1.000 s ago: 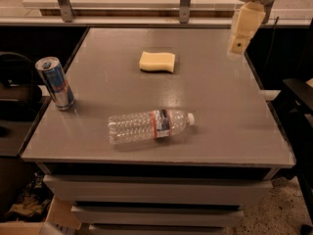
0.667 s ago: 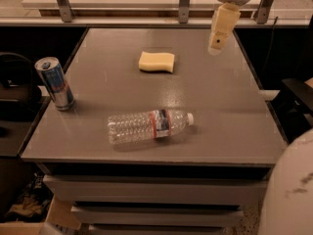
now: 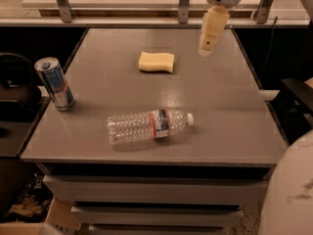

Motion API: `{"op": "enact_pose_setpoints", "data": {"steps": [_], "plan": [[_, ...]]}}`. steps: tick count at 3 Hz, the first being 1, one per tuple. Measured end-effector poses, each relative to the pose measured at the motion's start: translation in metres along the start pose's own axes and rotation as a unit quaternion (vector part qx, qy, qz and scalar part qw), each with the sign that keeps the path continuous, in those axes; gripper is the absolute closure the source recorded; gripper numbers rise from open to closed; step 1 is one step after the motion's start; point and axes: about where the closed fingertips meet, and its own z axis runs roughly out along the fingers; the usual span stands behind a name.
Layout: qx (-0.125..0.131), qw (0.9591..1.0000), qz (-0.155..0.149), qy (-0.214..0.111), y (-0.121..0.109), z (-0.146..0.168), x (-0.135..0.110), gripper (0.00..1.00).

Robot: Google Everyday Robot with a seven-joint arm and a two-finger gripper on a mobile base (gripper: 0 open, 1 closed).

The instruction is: Move sponge near water bottle

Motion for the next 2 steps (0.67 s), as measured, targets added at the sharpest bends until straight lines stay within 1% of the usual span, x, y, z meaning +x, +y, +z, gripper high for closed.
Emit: {"op": "enact_pose_setpoints", "data": {"steps": [1, 2], "plan": [[-0.003, 0.9997, -0.017, -0.018, 0.003, 0.02, -0.025, 0.0], [-0.018, 0.9988, -0.029, -0.035, 0.006, 0.045, -0.049, 0.0]]}}
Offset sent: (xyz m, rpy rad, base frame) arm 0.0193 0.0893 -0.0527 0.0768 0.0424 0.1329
